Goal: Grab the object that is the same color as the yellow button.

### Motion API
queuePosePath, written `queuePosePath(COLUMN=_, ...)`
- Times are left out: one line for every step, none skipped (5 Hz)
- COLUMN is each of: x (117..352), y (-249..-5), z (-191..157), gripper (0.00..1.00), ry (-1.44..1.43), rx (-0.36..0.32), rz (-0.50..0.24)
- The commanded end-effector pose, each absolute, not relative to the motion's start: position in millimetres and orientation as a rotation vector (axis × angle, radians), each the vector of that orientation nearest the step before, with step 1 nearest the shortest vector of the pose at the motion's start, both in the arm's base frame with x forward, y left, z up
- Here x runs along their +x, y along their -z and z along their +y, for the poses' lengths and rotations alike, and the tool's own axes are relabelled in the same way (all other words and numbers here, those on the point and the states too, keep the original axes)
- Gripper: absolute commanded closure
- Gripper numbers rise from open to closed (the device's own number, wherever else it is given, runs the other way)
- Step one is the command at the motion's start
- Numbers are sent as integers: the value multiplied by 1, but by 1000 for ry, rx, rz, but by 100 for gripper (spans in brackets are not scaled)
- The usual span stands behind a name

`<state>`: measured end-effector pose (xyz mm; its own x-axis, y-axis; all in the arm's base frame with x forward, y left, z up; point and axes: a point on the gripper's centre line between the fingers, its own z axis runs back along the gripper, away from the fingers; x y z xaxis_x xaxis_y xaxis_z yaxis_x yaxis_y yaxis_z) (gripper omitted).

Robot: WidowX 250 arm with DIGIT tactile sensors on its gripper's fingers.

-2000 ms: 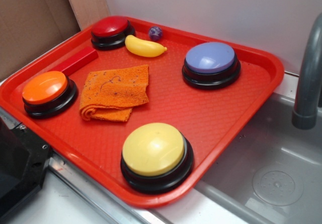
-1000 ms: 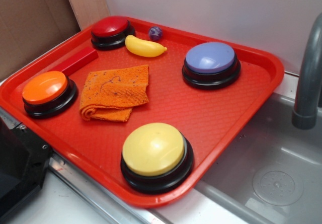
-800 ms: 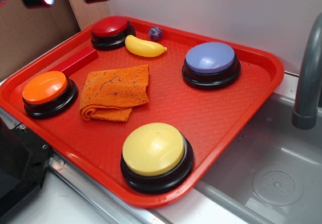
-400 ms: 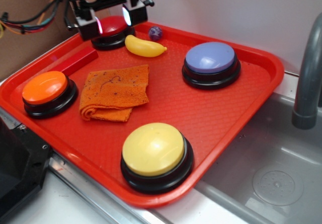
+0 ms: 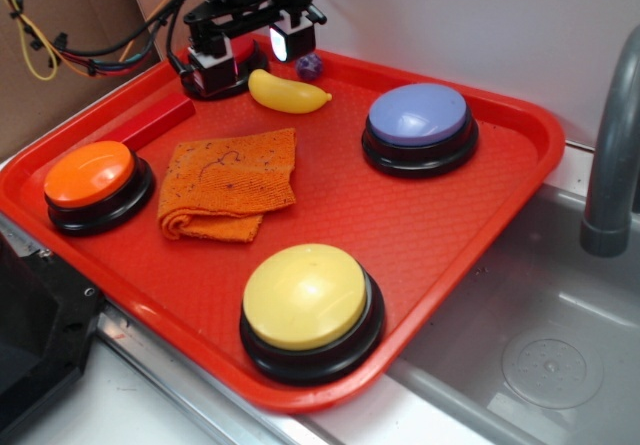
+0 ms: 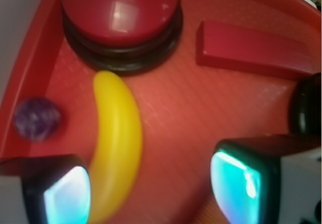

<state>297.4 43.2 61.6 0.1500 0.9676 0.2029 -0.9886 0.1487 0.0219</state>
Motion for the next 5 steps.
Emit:
queuePosePath(x=321, y=-54, z=54, gripper=0, ry=-1433, rx=172, rz=-211)
queuePosePath(x=309, y=-39, z=52, gripper=0, ry=-1435, rx=157, rz=-206)
queuePosePath(x=296, y=-30, z=48, gripper=0, ry=-1438, rx=142, rz=-192)
queuePosePath(x=287, y=-24, z=50, gripper=0, ry=-1433, rx=128, rz=-184)
queuePosePath(x=280, y=-31, z=46, gripper=100, ry=-1423, rx=123, rz=-196)
